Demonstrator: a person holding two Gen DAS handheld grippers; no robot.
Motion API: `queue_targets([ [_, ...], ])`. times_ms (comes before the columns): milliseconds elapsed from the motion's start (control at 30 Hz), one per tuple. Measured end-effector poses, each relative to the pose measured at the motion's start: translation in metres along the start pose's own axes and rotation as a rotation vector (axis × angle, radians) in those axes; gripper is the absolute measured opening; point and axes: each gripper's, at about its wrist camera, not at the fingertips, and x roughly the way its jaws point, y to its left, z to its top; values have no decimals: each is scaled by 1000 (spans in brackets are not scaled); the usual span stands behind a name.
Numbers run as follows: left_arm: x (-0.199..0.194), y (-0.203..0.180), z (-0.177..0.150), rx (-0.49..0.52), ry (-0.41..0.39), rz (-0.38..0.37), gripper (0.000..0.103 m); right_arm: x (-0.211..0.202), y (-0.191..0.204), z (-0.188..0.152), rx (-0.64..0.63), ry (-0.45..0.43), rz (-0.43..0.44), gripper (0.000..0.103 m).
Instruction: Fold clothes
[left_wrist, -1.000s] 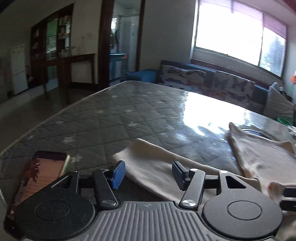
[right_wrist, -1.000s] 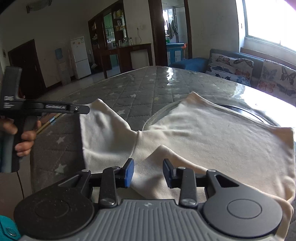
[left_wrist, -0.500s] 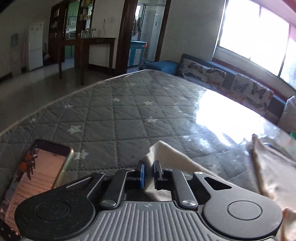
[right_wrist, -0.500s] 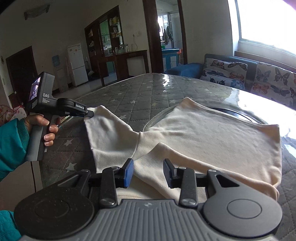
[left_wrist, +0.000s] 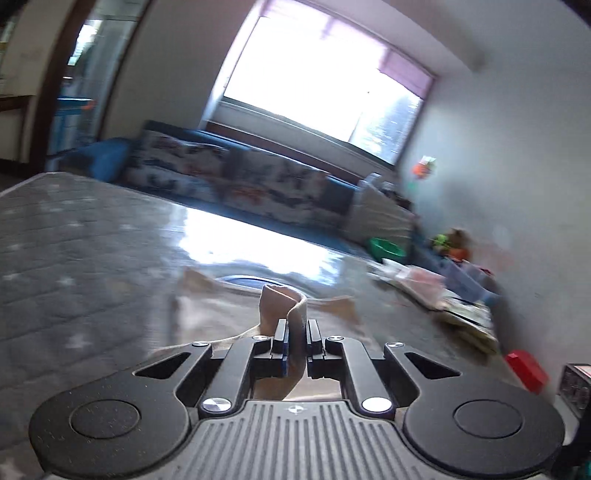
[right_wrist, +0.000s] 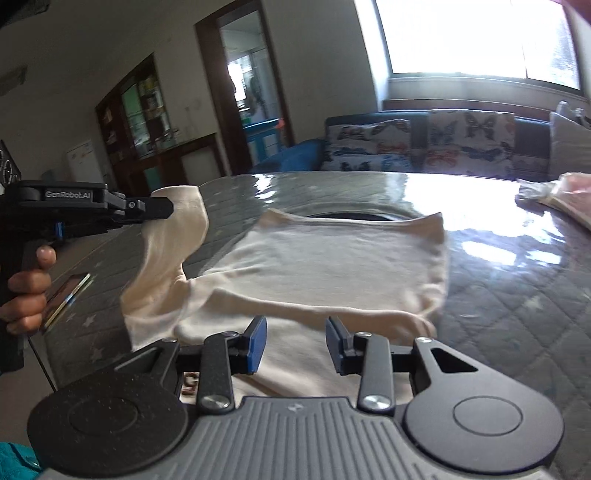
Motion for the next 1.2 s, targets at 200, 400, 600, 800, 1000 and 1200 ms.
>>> queue_targets([
  [200, 39, -51, -17, 34, 89, -145, 9, -25, -35, -13, 82, -24, -85, 35],
  [400, 67, -74, -49, 121, 201, -207, 11, -33, -55, -21, 134, -30, -129, 35],
  [600, 63, -70, -61, 183, 250, -246, 31, -31, -55, -14, 140, -44, -120, 35],
  [800, 24, -29, -57, 246, 173, -116, 36, -13, -37, -8, 90, -32, -78, 35],
  [1000, 12, 21, -46, 151, 153, 44, 34, 10, -12, -3, 10, -12, -32, 35],
  [1200, 39, 21, -35, 156, 145, 2, 29, 30, -1, 3, -24, 2, -19, 35],
])
